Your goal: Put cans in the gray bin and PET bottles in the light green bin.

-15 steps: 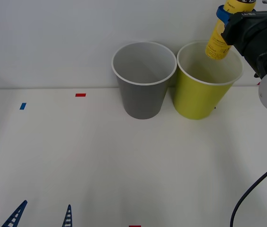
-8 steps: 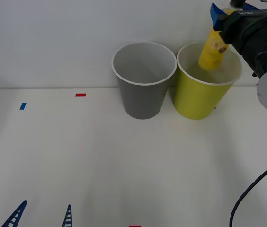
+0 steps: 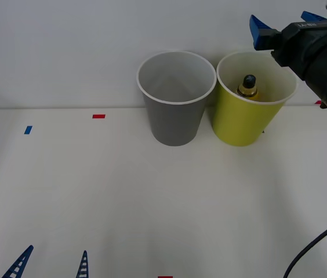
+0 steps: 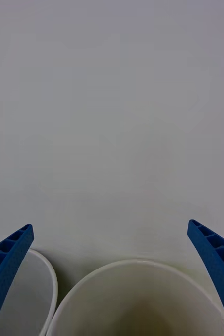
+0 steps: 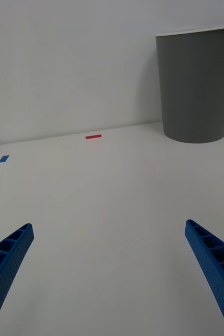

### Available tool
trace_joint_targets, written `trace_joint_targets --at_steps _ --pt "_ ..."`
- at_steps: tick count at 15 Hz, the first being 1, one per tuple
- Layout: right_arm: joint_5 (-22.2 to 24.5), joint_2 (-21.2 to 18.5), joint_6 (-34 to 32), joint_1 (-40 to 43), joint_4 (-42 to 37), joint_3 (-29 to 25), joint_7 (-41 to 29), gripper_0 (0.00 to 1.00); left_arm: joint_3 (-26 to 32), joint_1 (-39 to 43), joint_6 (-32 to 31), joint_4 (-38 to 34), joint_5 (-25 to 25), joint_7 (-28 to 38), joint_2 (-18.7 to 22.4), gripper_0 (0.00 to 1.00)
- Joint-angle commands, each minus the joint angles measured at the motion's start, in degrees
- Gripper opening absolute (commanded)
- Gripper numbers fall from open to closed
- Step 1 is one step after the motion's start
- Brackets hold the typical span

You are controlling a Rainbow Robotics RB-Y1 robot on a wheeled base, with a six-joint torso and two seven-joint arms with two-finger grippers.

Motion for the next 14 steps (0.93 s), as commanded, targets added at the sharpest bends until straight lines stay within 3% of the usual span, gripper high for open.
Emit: trace_joint_targets --at_steps 1,5,14 --pt "-5.7 -1.8 -2.3 10.1 -9.0 -1.0 -0.2 1.0 0.0 0.0 0.0 0.0 0.0 0.0 0.0 1.0" --pt "-10.9 -2.1 -7.3 23.4 -16.2 -1.2 0.4 1.0 0.0 0.0 0.0 0.0 0.0 0.0 0.0 1.0" --pt "-12.4 -4.9 -20.7 45.9 -19.9 0.4 0.9 1.0 0.0 0.0 0.0 0.0 0.0 0.0 0.0 1.0"
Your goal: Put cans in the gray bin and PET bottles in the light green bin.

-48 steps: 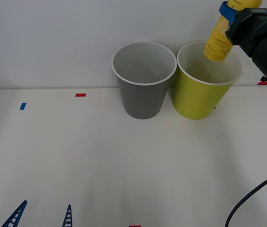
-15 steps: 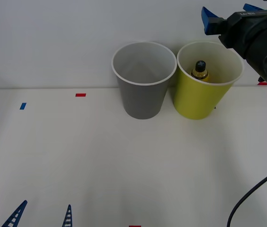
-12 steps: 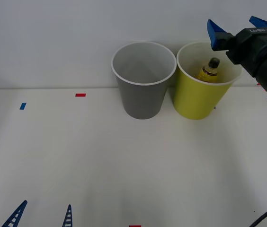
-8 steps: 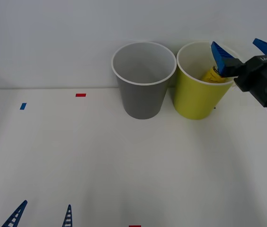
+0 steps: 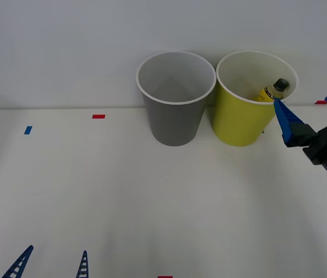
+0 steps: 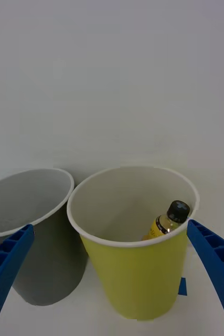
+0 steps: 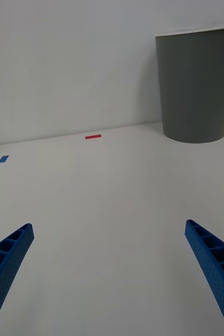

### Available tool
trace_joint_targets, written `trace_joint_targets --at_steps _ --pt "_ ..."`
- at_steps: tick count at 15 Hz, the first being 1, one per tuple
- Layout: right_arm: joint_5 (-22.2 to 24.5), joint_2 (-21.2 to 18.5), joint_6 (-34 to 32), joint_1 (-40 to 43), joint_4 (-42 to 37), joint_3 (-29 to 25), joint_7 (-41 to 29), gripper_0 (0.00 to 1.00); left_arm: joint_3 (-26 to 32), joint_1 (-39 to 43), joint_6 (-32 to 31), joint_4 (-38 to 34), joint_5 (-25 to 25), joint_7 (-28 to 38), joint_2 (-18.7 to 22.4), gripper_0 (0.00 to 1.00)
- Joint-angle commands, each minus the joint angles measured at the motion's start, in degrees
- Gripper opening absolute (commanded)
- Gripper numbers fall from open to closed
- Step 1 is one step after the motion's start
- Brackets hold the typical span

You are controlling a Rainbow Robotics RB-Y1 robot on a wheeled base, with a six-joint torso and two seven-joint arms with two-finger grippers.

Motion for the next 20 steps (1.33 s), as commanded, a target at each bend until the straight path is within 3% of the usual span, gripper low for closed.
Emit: trace_joint_targets --at_steps 1,6,10,14,20 --pt "-0.1 0.1 -3.1 5.6 -0.1 0.8 0.1 1.0 0.0 0.0 0.0 0.0 0.0 0.0 0.0 1.0" --pt "0.4 4.9 -4.4 9.9 0.0 1.5 1.7 1.0 0.0 0.0 0.0 0.0 0.0 0.0 0.0 1.0" --pt "3.6 1.4 -5.9 9.7 1.1 1.9 2.0 1.0 0.0 0.0 0.0 0.0 0.0 0.0 0.0 1.0" --pt "10.4 0.4 -20.7 12.3 9.2 7.8 1.9 1.0 0.0 0.0 0.0 0.0 0.0 0.0 0.0 1.0" --pt "13.1 -0.7 -37.0 23.2 14.9 11.6 2.7 1.0 0.0 0.0 0.0 0.0 0.0 0.0 0.0 1.0"
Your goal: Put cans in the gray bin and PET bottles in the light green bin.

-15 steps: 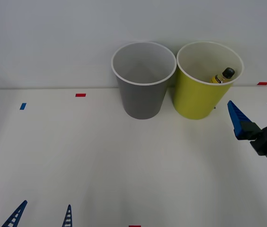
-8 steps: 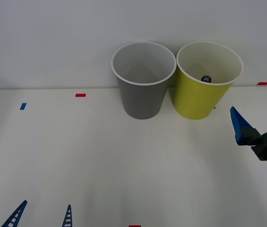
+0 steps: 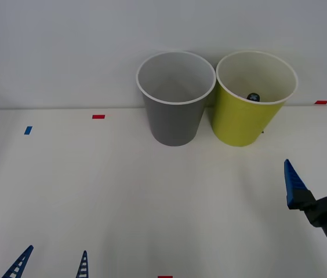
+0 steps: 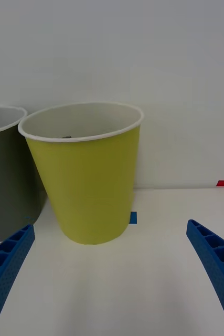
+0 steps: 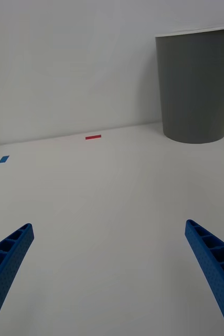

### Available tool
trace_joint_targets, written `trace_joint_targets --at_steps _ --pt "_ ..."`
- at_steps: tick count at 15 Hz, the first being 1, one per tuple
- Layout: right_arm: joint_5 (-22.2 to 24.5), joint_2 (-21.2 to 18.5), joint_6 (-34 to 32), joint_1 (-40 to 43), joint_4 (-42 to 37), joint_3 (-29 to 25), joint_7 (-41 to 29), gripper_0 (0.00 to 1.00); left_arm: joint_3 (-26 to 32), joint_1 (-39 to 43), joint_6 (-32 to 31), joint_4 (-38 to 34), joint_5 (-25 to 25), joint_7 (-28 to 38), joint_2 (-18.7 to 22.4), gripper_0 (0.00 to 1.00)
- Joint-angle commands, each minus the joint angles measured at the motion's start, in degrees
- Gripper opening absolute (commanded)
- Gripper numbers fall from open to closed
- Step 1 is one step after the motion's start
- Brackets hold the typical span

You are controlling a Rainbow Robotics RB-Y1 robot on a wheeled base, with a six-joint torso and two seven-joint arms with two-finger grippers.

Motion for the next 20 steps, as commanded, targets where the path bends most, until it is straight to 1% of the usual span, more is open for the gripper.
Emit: trace_joint_targets --at_steps 1,3,4,5,6,7,8,10,12,14,16,18,19,20 --pt "2.4 -1.1 -10.0 4.3 4.9 2.7 0.4 1.0 0.0 0.0 0.0 0.0 0.0 0.0 0.0 1.0" --pt "4.1 -1.7 -15.1 5.9 7.9 3.7 0.6 1.0 0.0 0.0 0.0 0.0 0.0 0.0 0.0 1.0" --pt "6.3 -1.7 -16.4 6.7 8.8 4.0 0.1 1.0 0.0 0.0 0.0 0.0 0.0 0.0 0.0 1.0" --pt "6.6 -0.4 -16.9 8.5 8.8 4.7 -0.1 1.0 0.0 0.0 0.0 0.0 0.0 0.0 0.0 1.0" --pt "7.3 0.8 -17.3 10.2 8.8 4.2 0.4 1.0 0.0 0.0 0.0 0.0 0.0 0.0 0.0 1.0" --pt "7.8 0.9 -20.0 11.8 9.7 4.3 0.3 1.0 0.0 0.0 0.0 0.0 0.0 0.0 0.0 1.0" --pt "8.5 0.5 -24.9 11.9 13.1 5.0 0.0 1.0 0.0 0.0 0.0 0.0 0.0 0.0 0.0 1.0" --pt "11.3 0.5 -31.6 10.8 19.4 5.0 -0.8 1.0 0.0 0.0 0.0 0.0 0.0 0.0 0.0 1.0" --pt "11.6 -0.2 -33.6 12.0 21.5 5.4 -1.5 1.0 0.0 0.0 0.0 0.0 0.0 0.0 0.0 1.0" --pt "10.6 -1.3 -34.0 14.0 21.5 6.6 -1.1 1.0 0.0 0.0 0.0 0.0 0.0 0.0 0.0 1.0" --pt "10.2 -1.3 -35.5 16.5 21.5 7.5 -0.3 1.0 0.0 0.0 0.0 0.0 0.0 0.0 0.0 1.0" --pt "9.3 -1.7 -36.8 19.1 21.5 8.7 1.1 1.0 0.0 0.0 0.0 0.0 0.0 0.0 0.0 1.0" --pt "8.7 -1.8 -37.9 20.4 21.5 8.8 3.6 1.0 0.0 0.0 0.0 0.0 0.0 0.0 0.0 1.0" --pt "8.3 -1.9 -38.3 21.1 21.5 8.9 4.3 1.0 0.0 0.0 0.0 0.0 0.0 0.0 0.0 1.0"
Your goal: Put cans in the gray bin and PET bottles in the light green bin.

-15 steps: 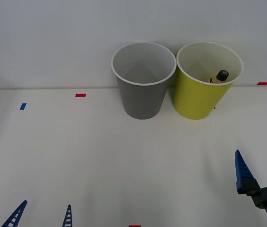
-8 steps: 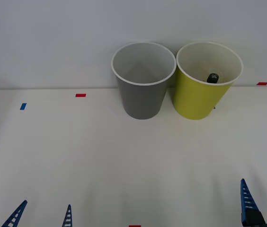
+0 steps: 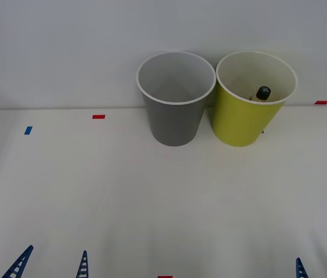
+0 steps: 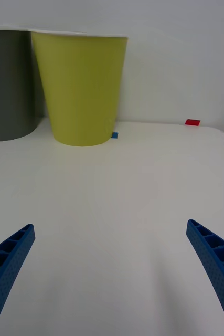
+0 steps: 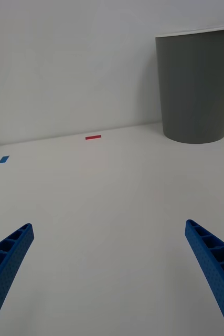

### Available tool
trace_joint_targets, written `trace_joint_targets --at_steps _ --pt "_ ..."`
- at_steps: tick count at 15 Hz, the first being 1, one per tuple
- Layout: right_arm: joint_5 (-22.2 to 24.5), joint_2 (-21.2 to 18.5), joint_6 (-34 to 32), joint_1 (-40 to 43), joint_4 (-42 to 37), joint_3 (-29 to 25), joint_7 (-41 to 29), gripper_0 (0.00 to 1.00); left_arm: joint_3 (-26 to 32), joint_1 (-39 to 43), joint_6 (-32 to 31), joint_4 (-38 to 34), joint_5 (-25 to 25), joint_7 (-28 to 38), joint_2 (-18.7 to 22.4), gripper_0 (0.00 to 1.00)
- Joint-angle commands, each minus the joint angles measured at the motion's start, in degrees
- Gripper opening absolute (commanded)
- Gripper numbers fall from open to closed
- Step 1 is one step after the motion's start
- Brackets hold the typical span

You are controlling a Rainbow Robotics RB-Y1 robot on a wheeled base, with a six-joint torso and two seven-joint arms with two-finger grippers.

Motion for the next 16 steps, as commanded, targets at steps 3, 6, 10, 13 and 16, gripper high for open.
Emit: trace_joint_targets --at_steps 3,6,10,13,16 --pt "-1.5 -0.2 -1.6 3.2 0.0 1.1 2.3 1.0 0.0 0.0 0.0 0.0 0.0 0.0 0.0 1.0" --pt "-1.0 0.6 -1.6 3.2 0.2 1.5 2.0 1.0 0.0 0.0 0.0 0.0 0.0 0.0 0.0 1.0" --pt "-1.0 0.6 -1.6 3.2 0.2 1.5 2.0 1.0 0.0 0.0 0.0 0.0 0.0 0.0 0.0 1.0" --pt "-1.0 0.6 -1.6 3.2 0.2 1.5 2.0 1.0 0.0 0.0 0.0 0.0 0.0 0.0 0.0 1.0" --pt "-1.0 0.6 -1.6 3.2 0.2 1.5 2.0 1.0 0.0 0.0 0.0 0.0 0.0 0.0 0.0 1.0"
